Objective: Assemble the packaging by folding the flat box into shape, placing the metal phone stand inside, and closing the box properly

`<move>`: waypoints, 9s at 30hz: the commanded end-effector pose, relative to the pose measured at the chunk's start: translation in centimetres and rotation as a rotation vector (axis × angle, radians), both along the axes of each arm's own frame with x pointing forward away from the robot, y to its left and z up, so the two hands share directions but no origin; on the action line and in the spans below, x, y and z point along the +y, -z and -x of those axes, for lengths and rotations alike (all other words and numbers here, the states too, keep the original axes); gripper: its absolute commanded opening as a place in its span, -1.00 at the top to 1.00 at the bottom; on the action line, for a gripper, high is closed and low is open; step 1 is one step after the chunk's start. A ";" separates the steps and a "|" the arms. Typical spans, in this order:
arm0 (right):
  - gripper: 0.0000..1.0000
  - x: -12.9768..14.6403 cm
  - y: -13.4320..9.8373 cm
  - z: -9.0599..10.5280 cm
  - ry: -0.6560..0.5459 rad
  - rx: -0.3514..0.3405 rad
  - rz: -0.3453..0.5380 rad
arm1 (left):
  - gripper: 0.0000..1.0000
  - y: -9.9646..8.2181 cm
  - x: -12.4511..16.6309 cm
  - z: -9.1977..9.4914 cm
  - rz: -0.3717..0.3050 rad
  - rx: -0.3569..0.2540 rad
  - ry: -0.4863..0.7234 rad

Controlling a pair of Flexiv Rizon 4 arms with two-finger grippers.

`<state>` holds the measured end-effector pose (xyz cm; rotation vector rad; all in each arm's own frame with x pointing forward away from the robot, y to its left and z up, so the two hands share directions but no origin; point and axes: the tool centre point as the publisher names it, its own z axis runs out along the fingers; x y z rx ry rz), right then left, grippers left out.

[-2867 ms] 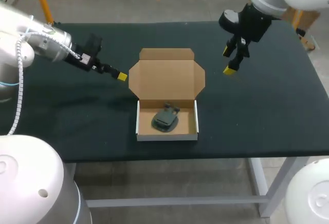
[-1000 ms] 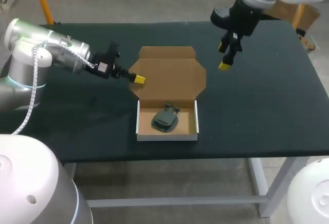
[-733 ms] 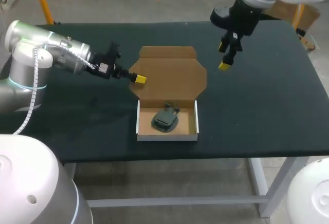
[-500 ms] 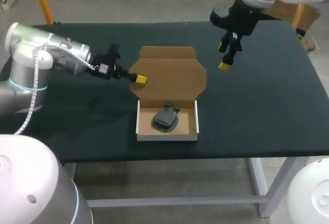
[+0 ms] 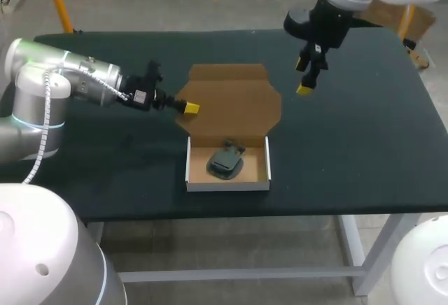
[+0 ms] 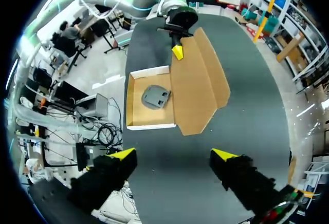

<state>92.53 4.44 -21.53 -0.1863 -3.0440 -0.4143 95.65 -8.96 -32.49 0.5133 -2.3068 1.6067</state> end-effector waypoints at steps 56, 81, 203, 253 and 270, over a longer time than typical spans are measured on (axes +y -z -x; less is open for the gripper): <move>-1.00 2.9 -3.0 -0.2 -0.065 -0.047 0.041 | 1.00 -1.2 0.0 3.8 0.006 -0.473 0.040; -1.00 2.8 -3.3 -0.6 -0.060 -0.044 0.047 | 1.00 -0.5 0.3 1.9 0.015 -0.598 0.019; 0.18 15.2 2.6 1.2 -0.266 -0.051 0.202 | 1.00 -0.9 0.5 2.2 -0.050 -0.627 0.082; 1.00 16.1 5.3 -0.7 -0.294 0.036 0.234 | 1.00 -0.9 0.5 2.2 -0.050 -0.627 0.082; -1.00 15.7 4.7 -0.6 -0.281 0.032 0.233 | 1.00 -0.9 0.5 2.2 -0.050 -0.627 0.082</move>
